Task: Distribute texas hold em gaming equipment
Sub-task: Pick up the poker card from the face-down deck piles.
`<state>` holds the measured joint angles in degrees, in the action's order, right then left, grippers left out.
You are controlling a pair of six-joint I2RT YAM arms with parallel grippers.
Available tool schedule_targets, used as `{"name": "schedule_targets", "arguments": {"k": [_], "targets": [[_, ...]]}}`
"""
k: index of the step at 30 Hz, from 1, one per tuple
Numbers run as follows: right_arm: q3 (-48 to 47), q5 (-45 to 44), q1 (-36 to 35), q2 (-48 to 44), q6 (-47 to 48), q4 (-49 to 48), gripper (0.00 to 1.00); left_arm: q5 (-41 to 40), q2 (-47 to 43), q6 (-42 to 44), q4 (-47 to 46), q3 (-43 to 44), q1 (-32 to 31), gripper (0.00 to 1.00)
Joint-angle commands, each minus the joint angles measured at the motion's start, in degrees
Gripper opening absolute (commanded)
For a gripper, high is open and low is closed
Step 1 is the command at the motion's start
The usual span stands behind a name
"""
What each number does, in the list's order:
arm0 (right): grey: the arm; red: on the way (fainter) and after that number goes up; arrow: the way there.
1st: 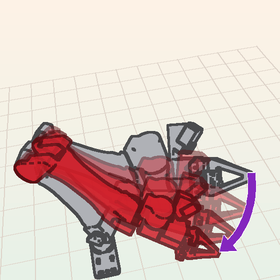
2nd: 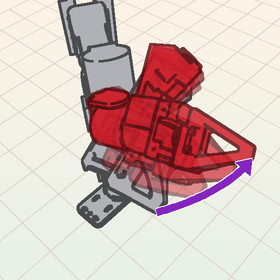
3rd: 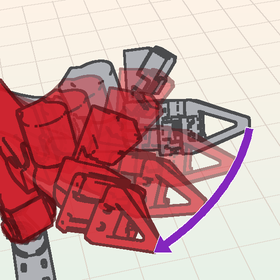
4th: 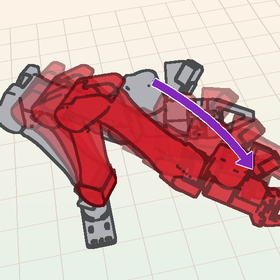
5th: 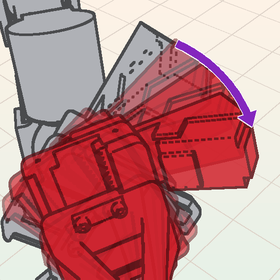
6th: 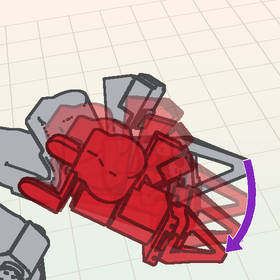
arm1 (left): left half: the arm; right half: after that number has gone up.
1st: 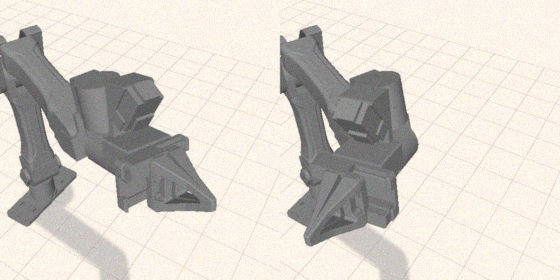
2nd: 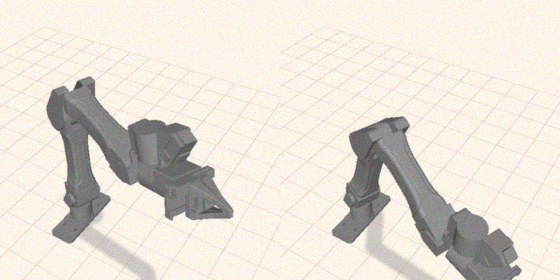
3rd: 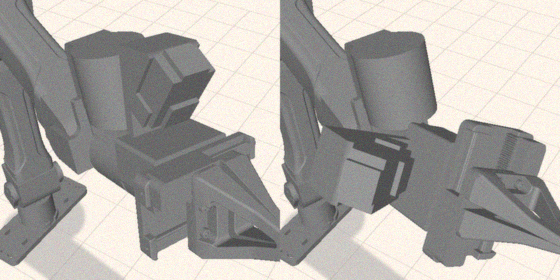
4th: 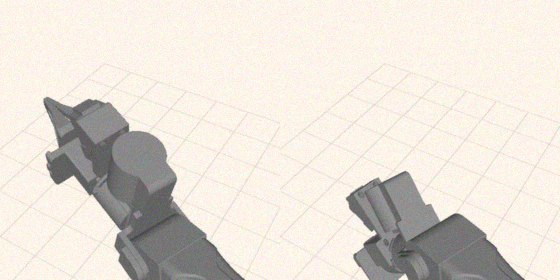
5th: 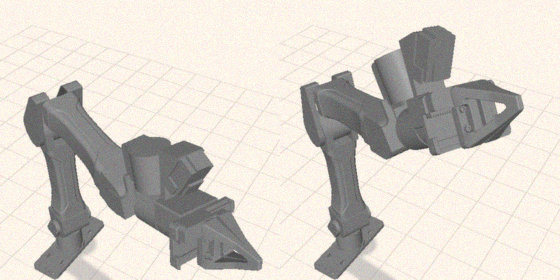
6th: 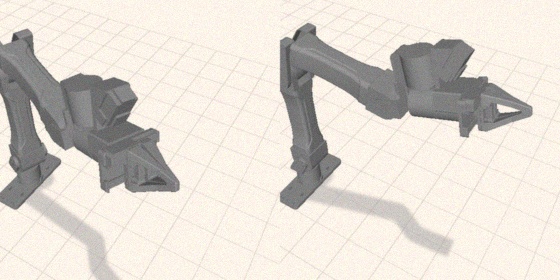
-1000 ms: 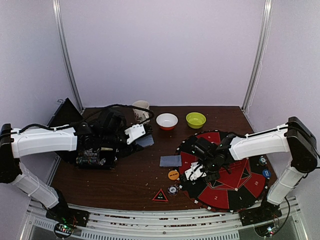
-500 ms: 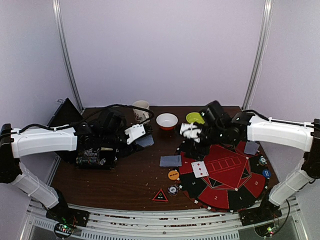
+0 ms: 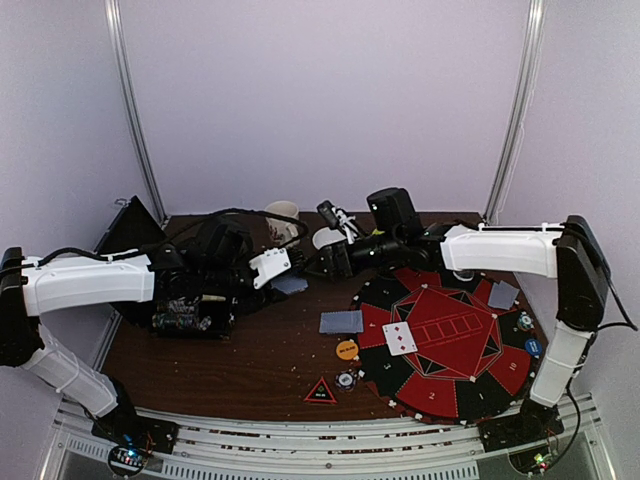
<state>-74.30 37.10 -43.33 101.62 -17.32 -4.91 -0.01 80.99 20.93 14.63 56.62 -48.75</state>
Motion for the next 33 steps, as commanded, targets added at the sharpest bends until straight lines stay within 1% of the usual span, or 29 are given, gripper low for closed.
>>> {"name": "schedule_targets", "arguments": {"k": [1,4,6,9,14,17,19,23,26,30,33], "targets": [[-4.4,1.7,-1.0,2.9,-2.4,-2.6,0.92,0.0,-0.5,-0.1,-2.3,0.3,-0.1,0.45],[-6.0,-0.6,-1.3,5.0,-1.4,-2.0,0.90,0.0,-0.5,-0.2,-2.4,0.3,-0.1,0.45],[-7.7,-2.1,-1.4,6.4,0.4,0.5,0.86,0.0,-0.4,-0.1,-2.4,0.3,-0.1,0.45],[-8.8,-2.0,-1.5,7.7,2.2,1.6,0.83,0.1,-0.4,-0.2,-2.4,0.3,-0.1,0.45],[-9.5,-3.0,-1.7,8.2,5.3,4.2,0.81,0.1,-0.5,-0.2,-2.6,0.1,-0.1,0.45],[-10.3,-4.6,-1.7,8.0,6.3,5.9,0.76,0.2,-0.5,-0.2,-2.6,0.2,-0.1,0.44],[-10.3,-5.3,-1.6,7.4,7.1,6.9,0.71,0.2,-0.6,-0.2,-2.6,0.2,-0.1,0.44],[-10.5,-6.1,-1.7,6.4,8.5,9.4,0.53,0.1,-0.5,-0.2,-2.6,0.2,-0.1,0.44],[-11.2,-7.1,-1.6,6.0,9.7,12.1,0.43,0.0,-0.5,-0.2,-2.5,0.2,-0.1,0.44],[-11.2,-5.4,-1.7,5.1,9.4,12.4,0.33,0.0,-0.3,-0.2,-2.5,0.2,-0.1,0.44],[-11.3,-5.1,-1.7,4.5,9.7,12.8,0.22,0.0,-0.1,-0.2,-2.3,0.3,-0.1,0.44]]}}
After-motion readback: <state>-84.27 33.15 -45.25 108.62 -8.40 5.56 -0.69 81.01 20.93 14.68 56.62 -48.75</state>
